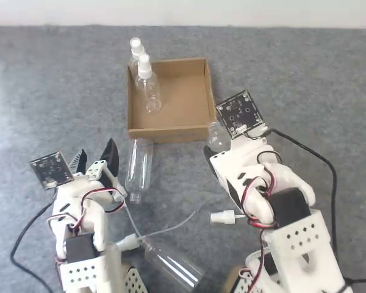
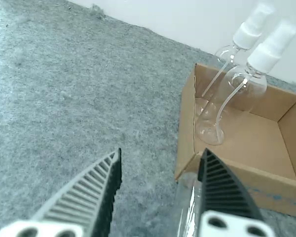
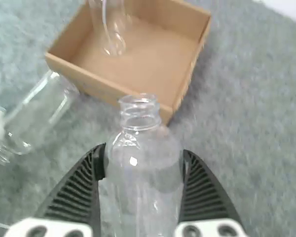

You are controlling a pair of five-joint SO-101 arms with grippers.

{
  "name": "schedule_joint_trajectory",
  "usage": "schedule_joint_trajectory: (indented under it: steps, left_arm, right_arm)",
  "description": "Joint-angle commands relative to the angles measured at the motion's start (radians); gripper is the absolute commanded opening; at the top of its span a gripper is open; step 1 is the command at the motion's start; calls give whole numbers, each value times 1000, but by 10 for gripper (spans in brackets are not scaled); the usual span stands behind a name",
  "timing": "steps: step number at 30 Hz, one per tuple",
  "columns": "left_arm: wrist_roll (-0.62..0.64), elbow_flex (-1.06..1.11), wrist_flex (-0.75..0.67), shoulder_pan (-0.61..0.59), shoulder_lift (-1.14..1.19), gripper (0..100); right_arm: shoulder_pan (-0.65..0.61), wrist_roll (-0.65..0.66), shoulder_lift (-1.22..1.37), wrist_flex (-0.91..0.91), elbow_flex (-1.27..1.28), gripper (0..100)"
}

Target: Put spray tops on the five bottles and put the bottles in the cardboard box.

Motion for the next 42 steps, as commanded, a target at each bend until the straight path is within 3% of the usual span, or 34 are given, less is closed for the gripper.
schedule_joint_trajectory:
  steps: [1,12,25,30,37,42]
  left_arm:
    - [-9,-13,6,-3,14,243]
    - [-9,-13,8,-3,14,243]
    - [-11,-13,26,-6,6,246]
    - [-14,-13,-63,-115,6,246]
    - [-226,-22,-69,-129,6,243]
    - [-305,-67,-57,-127,8,243]
  right_arm:
    - [-35,-9,-56,-31,-52,7]
    - [-21,-9,-283,-114,120,6]
    - [162,-8,-625,-288,456,6]
    - [245,-9,-728,-291,508,6]
    - [288,-12,-834,-295,562,6]
    - [374,-120,-829,-352,588,6]
